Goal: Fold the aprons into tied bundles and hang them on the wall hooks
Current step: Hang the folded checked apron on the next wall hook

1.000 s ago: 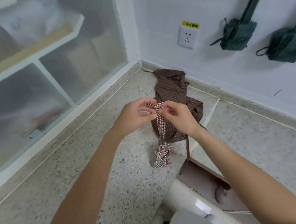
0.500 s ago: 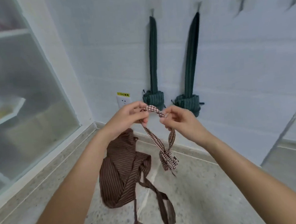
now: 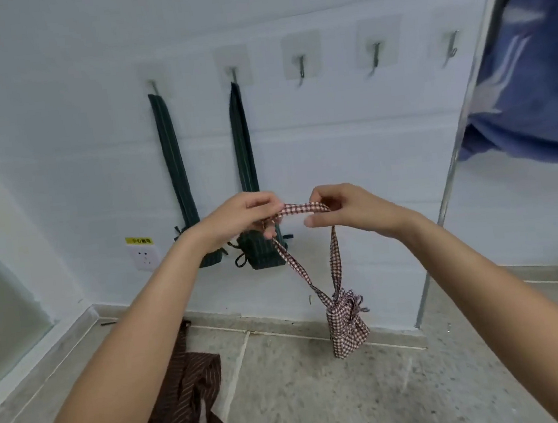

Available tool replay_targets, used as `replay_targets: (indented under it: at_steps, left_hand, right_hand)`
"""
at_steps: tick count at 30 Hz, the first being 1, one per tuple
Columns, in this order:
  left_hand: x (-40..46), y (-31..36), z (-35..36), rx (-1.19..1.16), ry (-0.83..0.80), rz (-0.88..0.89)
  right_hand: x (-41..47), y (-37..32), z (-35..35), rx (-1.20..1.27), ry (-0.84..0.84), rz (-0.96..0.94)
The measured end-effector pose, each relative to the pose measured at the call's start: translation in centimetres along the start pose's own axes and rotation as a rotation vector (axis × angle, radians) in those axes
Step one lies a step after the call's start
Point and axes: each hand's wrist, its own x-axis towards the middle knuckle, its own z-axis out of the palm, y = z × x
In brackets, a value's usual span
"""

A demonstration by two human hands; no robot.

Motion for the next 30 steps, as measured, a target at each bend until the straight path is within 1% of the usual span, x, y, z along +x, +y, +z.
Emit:
replay_targets:
  at_steps: [2, 4, 7, 10, 12, 14, 15, 16, 17, 18, 19, 20, 21, 23, 24, 25, 26, 27, 28, 29, 30]
  left_hand:
    - [1.5, 0.3, 0.4, -0.128, 0.02, 0.023]
    - [3.0, 0.6, 0.6, -0.15, -0.004, 0.03]
    - [4.7, 0.8, 0.7, -0.008, -0.062, 0.03]
    - [6.1, 0.9, 0.4, 0.083, 0.011, 0.057]
    - [7.0, 0.9, 0.3, 0.102, 0.107, 0.117]
    - [7.5, 1.1, 0.3, 0.121, 0.203, 0.193]
    - [7.7, 1.4, 0.3, 0.12, 0.207, 0.24]
    - [7.7, 1.6, 0.3, 0.084, 0.177, 0.283]
    - [7.7, 2.0, 0.2, 0.018, 0.133, 0.318]
    - [7.6, 2.4, 0.0, -0.068, 0.101, 0.337]
    - [7.6, 2.8, -0.3, -0.146, 0.091, 0.348]
    - [7.7, 3.0, -0.7, -0.186, 0.105, 0.358]
    - [7.9, 3.3, -0.9, -0.175, 0.145, 0.37]
    - [8.4, 3.7, -1.2, -0.019, 0.307, 0.414]
    - [8.7, 3.7, -1.4, 0.111, 0.41, 0.455]
    - [9.1, 3.7, -1.5, 0.263, 0.51, 0.516]
    - [9.4, 3.6, -1.4, 0.408, 0.594, 0.586]
    - [9.7, 3.4, -1.4, 0.51, 0.662, 0.646]
    - [10.0, 3.3, -1.3, 0.558, 0.713, 0.678]
    - [10.3, 3.2, -1.2, 0.563, 0.751, 0.687]
    - [10.6, 3.0, -1.2, 0.547, 0.773, 0.692]
  right_hand:
    - [-0.1, 0.2, -0.7, 0.187, -0.007, -0.02]
    - [0.3, 0.3, -1.5, 0.282, 0.032, -0.04]
    - [1.0, 0.2, -2.5, 0.296, 0.099, -0.026]
    - [1.3, 0.0, -3.6, 0.251, 0.112, -0.007]
    - [1.5, -0.2, -4.1, 0.1, 0.151, 0.014]
    - [1.9, -0.4, -4.0, -0.263, 0.284, 0.029]
    - [2.4, -0.5, -4.0, -0.482, 0.377, 0.012]
    - [2.6, -0.5, -3.8, -0.657, 0.474, -0.021]
    - [2.9, -0.7, -3.8, -0.758, 0.561, -0.053]
    - [3.0, -0.9, -3.8, -0.781, 0.617, -0.079]
    - [3.2, -1.2, -4.0, -0.737, 0.641, -0.08]
    - [3.4, -1.5, -4.3, -0.627, 0.626, -0.06]
    - [3.3, -1.9, -4.7, -0.468, 0.578, -0.028]
    - [3.0, -2.9, -5.2, -0.102, 0.417, 0.017]
    - [2.9, -3.3, -5.3, 0.034, 0.34, 0.015]
    - [3.0, -3.5, -5.4, 0.119, 0.289, 0.004]
    - [3.0, -3.6, -5.5, 0.178, 0.275, -0.011]
    - [3.2, -3.8, -5.5, 0.207, 0.296, -0.025]
    - [3.4, -4.0, -5.5, 0.203, 0.353, -0.035]
    - [3.7, -4.1, -5.4, 0.13, 0.438, -0.046]
    - [4.0, -4.1, -5.4, -0.043, 0.541, -0.047]
